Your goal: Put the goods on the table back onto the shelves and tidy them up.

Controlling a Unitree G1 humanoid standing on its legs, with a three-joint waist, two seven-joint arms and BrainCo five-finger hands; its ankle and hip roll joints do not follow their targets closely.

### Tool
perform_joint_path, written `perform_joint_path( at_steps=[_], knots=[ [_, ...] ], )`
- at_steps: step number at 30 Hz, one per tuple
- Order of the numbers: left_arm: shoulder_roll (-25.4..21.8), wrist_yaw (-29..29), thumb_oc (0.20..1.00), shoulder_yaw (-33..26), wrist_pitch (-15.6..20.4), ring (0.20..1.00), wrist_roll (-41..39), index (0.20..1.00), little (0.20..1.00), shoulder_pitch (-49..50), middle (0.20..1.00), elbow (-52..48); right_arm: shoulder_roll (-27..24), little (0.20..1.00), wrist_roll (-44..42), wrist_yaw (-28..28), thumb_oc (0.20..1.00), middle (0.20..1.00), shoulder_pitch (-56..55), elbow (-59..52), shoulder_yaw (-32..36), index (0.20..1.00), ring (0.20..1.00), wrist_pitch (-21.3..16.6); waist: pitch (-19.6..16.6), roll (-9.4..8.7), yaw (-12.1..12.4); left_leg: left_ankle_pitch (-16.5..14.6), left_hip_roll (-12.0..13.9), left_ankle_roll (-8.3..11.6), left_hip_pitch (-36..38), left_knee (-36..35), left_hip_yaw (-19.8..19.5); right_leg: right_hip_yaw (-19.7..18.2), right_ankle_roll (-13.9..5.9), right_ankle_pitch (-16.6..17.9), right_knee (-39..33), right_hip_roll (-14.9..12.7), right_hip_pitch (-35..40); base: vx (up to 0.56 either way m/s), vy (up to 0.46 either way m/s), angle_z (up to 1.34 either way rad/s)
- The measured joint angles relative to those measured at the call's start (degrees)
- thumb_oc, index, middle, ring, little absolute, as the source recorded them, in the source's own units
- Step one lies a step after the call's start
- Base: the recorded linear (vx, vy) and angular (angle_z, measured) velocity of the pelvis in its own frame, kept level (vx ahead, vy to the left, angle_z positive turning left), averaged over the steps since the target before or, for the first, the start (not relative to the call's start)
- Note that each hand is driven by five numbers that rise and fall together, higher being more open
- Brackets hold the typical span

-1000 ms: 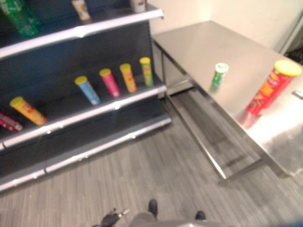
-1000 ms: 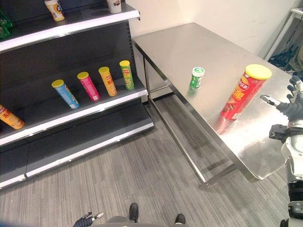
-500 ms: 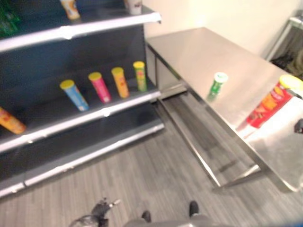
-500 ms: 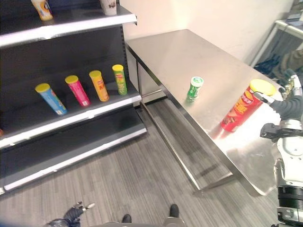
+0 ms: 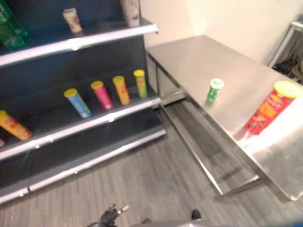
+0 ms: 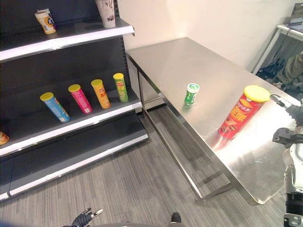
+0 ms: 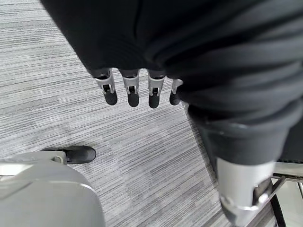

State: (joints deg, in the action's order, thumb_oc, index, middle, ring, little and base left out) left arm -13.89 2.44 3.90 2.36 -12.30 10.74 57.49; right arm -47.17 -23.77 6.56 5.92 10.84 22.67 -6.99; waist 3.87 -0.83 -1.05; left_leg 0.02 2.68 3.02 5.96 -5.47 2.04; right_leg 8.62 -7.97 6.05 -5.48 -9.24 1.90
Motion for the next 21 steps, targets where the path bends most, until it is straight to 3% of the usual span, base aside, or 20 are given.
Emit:
perform_joint_path(
  at_steps=[9,21],
  knots=[
    [-0.17,0.31,1.0,0.03,-0.01,1.0,-0.02,1.0,1.0,0.42,1.0,0.0,-0.18,1.0,-2.24,-5.73,1.0,1.0,-0.09,0.91,-6.6,1.0,1.0,0.63,-0.8,-0.62,0.23,0.25,0.01,-0.26,-0.03,0.0,-0.1,0.25,0.22,0.16,0.0,-0.04,0.08,0.0,0.0,0.0],
    [-0.18,0.16,1.0,0.03,0.0,1.0,-0.01,1.0,1.0,0.29,1.0,-0.03,-0.33,1.0,2.59,-4.72,1.0,1.0,-0.85,2.14,-6.42,1.0,1.0,2.59,-0.8,-0.63,0.01,0.29,-0.06,-0.21,-0.77,0.0,-1.22,1.5,0.15,0.1,-0.01,-0.22,-0.01,0.0,0.0,0.04]
  ],
)
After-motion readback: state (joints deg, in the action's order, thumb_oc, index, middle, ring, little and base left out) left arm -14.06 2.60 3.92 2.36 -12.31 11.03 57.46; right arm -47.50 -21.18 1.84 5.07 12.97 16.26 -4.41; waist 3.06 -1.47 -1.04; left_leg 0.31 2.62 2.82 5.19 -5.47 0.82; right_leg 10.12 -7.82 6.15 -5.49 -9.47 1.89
